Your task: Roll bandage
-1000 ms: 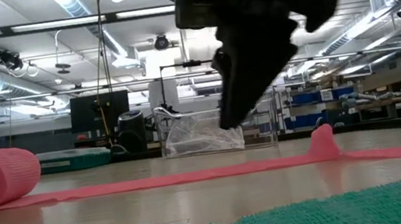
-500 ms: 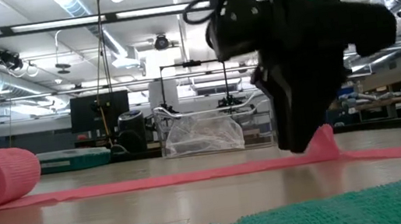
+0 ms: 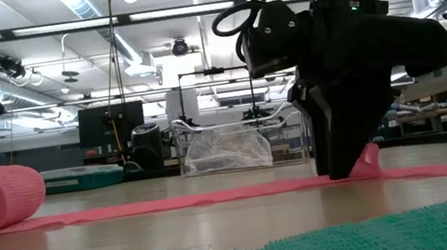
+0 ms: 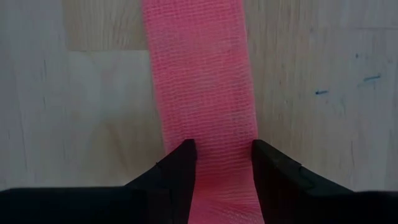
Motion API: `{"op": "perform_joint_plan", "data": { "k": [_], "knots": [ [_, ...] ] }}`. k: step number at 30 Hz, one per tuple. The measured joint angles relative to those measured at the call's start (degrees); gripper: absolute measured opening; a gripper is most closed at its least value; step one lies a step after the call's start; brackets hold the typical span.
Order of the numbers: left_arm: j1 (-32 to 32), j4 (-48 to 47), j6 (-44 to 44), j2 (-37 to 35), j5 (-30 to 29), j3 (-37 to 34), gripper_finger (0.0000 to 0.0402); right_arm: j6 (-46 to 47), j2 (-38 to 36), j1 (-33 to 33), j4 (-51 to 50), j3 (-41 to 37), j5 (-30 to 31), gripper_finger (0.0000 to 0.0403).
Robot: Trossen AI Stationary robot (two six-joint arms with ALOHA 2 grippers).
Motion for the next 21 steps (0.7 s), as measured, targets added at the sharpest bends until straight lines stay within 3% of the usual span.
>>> {"op": "perform_joint_plan", "data": {
  "k": [21],
  "knots": [
    [4.94, -0.37, 7.45, 0.15, -0.35, 0.00, 0.0074, -0.19, 0.13, 0.00, 0.24, -0.08, -0.50, 0.0151]
  ]
}}
